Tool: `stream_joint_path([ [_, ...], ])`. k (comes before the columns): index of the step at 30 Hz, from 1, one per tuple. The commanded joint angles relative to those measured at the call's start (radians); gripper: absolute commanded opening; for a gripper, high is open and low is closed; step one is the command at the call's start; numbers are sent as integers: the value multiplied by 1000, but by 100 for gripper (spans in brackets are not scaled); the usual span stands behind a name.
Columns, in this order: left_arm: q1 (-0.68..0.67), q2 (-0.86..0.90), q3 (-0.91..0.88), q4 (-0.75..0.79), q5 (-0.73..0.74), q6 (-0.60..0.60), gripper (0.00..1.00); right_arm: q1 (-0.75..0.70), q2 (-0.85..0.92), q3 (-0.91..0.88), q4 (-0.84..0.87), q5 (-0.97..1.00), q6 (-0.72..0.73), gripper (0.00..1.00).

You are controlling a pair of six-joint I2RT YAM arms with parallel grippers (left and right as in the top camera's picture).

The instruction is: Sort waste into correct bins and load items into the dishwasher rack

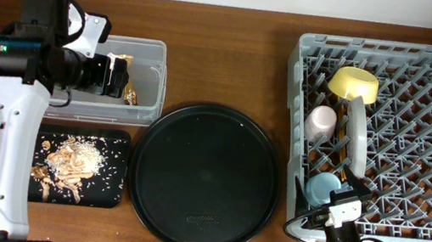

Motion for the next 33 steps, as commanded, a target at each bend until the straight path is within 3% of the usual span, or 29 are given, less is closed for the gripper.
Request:
stream_joint_path([
  [1,3,-13,3,0,3,-12,99,-5,-9,-5,-7,20,8,99],
  [17,0,-13,-4,-1,3,-12,99,-5,-9,-5,-7,20,8,99],
  [22,0,-229,-9,-1,3,-12,99,-5,-9,-5,-7,20,8,99],
  [25,0,-417,-105,0,3,-12,99,-5,-9,-5,-7,20,8,98],
  [29,0,-685,-350,22,-142,-8,100,-5,-9,-5,-7,20,8,99],
  [33,0,-981,-693,67,-144,-5,100,-5,-9,-5,-7,20,8,99],
])
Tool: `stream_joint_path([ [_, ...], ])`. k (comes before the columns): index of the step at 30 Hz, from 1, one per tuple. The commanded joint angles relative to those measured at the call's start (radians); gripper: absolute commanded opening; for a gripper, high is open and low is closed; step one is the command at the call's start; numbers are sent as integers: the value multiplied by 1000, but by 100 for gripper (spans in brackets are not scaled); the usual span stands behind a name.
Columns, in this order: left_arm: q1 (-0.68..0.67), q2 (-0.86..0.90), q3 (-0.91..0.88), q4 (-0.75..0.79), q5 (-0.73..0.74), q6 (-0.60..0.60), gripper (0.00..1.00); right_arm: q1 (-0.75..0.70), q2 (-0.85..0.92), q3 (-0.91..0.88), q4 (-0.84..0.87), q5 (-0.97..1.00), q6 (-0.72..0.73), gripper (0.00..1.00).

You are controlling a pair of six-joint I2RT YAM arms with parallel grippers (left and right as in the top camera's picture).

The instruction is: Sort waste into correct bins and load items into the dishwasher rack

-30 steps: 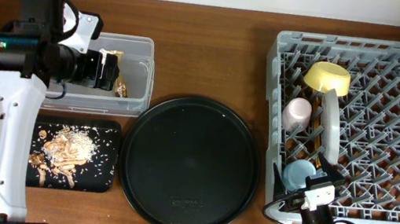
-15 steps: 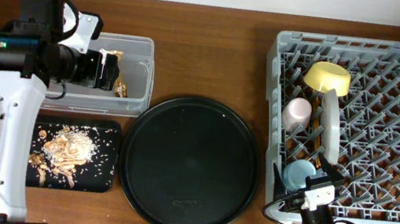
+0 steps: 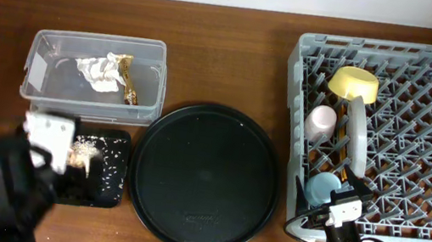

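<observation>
A clear plastic bin (image 3: 49, 87) at the back left holds crumpled white paper (image 3: 101, 71) and a gold wrapper (image 3: 128, 84). In front of it lies a small black tray (image 3: 108, 182) with food scraps. My left arm, blurred, stands over that tray's left half; its gripper (image 3: 73, 160) is too blurred to read. The grey dishwasher rack (image 3: 421, 126) on the right carries a yellow bowl (image 3: 352, 81), a pink cup (image 3: 321, 121), a white plate (image 3: 357, 138) and a blue cup (image 3: 324, 187). My right gripper (image 3: 338, 210) sits at the rack's front left corner, beside the blue cup.
A large round black tray (image 3: 206, 175) lies bare between the bins and the rack. The table's brown wood shows at the back and around the rack. The right arm's base is at the table's front edge.
My left arm was reaching over the clear bin; now it is down at the front left over the black scrap tray. White paper now shows in the bin. The right arm has not moved.
</observation>
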Motion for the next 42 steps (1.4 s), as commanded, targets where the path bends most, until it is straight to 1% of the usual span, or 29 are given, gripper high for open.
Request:
stream_joint_path([
  [1,0,-179,-207,83,13,-5,100,-5,-8,-5,-6,8,8,99],
  [2,0,-271,-324,259,108,-6,100,-5,-8,-5,-6,8,8,99],
  [3,0,-342,-438,476,199,-6,100,-5,-8,-5,-6,8,8,99],
  [4,0,-408,-564,748,282,-6,100,-5,-8,-5,-6,8,8,99],
  [5,0,-443,-640,923,319,-6,100,-5,-8,-5,-6,8,8,99],
  [6,0,-502,-770,1178,353,-13,100,-5,-8,-5,-6,8,8,99],
  [7,0,-548,-849,1281,369,-13,100,-5,-8,-5,-6,8,8,99],
  [8,0,-600,-918,1297,368,-13,100,-5,-8,-5,-6,8,8,99],
  [10,0,-670,-996,1297,356,-13,100,-5,-8,-5,-6,8,8,98],
  [11,0,-716,-1045,1297,322,-13,100,-5,-8,-5,-6,8,8,99],
  [14,-26,-714,-1112,1286,172,-13,100,-5,-8,-5,-6,8,8,99],
  [16,-66,-714,-1122,1162,7,-13,100,-5,-8,-5,-6,8,8,99],
  [17,-78,-715,-1122,1064,-47,-13,100,-5,-8,-5,-6,8,8,99],
  [18,-79,-715,-1122,1070,-63,-9,100,-5,-8,-5,-6,8,8,99],
  [42,-79,-714,-1122,1070,-59,-9,100,-5,-8,-5,-6,8,8,99],
])
